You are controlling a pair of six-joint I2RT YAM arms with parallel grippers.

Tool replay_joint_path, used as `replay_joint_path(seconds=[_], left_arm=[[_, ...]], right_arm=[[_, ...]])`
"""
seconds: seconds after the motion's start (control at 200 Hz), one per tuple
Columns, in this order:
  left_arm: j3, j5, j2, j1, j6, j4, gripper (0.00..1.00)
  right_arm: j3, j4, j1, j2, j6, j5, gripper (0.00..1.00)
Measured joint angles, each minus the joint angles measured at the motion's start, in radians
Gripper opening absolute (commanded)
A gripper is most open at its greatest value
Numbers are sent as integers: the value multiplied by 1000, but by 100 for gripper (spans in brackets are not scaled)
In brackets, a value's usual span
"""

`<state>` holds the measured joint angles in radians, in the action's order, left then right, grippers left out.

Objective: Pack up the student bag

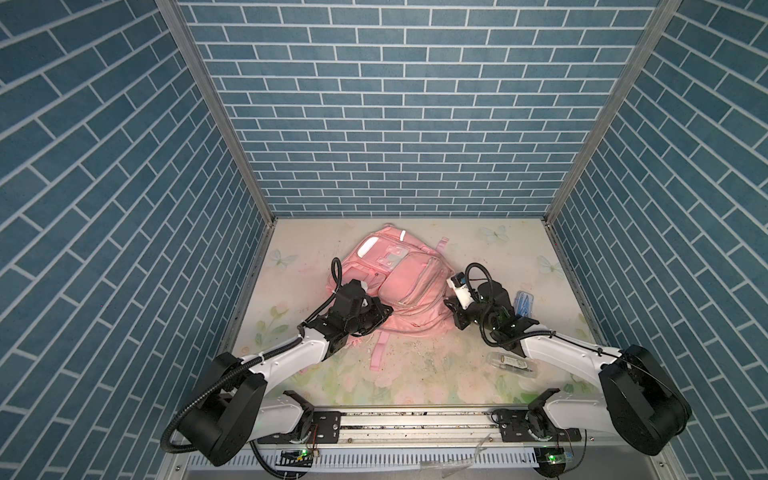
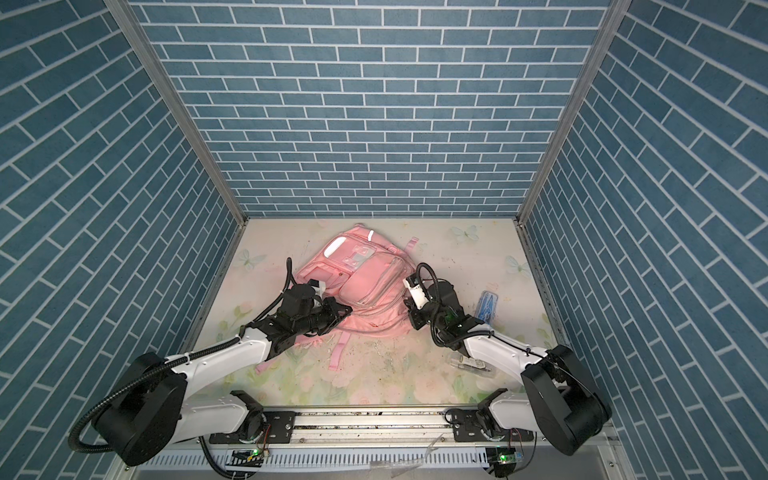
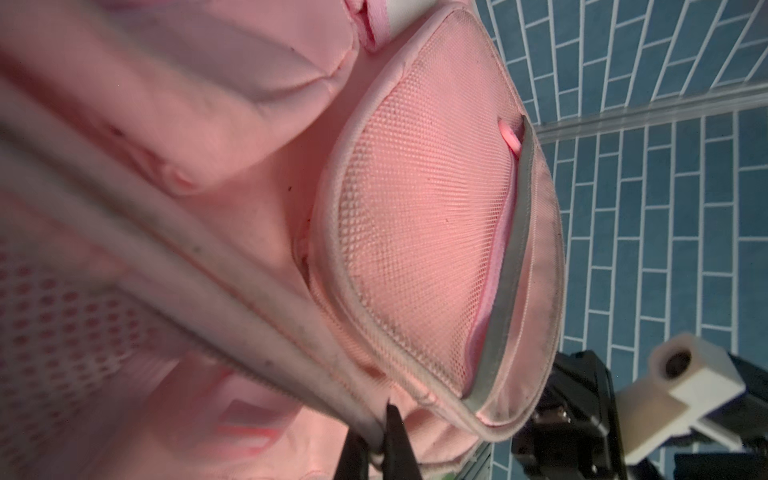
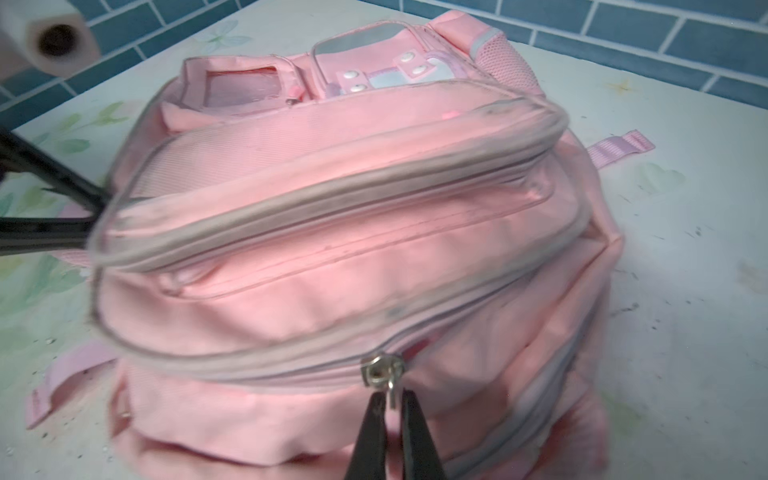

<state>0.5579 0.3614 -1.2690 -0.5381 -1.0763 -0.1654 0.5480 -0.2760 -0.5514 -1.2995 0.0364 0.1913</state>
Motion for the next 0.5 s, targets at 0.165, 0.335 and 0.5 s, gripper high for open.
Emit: replay_joint_path(seconds=[0.165, 0.335, 0.5], left_arm=[[89, 85, -49, 87, 143, 98, 0], [203, 169, -140, 209, 294, 216, 0], [334, 148, -216, 281, 460, 330, 31]], right_arm=[[21, 32, 19, -8, -27, 75, 0], [-3, 30, -47, 24, -33, 106, 0], [-10, 27, -158, 29, -13, 107, 0]])
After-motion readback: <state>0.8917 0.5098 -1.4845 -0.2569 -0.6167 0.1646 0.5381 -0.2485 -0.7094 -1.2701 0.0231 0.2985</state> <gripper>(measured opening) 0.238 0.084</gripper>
